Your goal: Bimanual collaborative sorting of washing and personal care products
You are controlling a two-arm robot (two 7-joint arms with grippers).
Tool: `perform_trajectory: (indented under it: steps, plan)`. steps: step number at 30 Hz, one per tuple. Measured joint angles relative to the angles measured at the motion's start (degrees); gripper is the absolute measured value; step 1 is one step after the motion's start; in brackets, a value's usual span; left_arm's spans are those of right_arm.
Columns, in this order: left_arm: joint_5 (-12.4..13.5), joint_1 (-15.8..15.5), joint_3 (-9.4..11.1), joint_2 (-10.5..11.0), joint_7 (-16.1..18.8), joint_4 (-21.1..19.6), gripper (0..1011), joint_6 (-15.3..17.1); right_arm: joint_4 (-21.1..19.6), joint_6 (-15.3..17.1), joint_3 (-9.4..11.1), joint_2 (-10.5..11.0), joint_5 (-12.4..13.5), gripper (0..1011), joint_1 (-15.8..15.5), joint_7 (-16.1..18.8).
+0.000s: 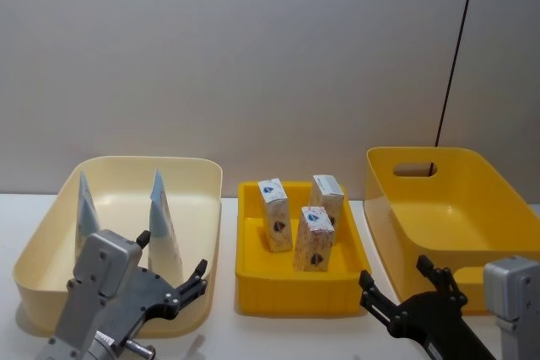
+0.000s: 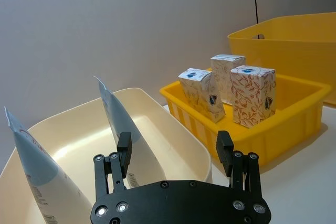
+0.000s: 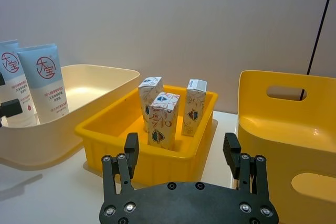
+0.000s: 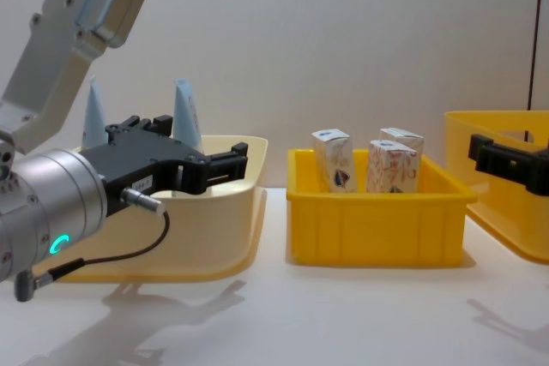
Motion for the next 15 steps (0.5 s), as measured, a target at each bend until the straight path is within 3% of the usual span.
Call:
perform_trajectory:
  steps: [15]
  plan:
    - [0.00,0.00,0.00,0.00,0.00,0.00,1003,0.00,0.00,0.00,0.00,0.00,0.00,1001,0.00,0.00]
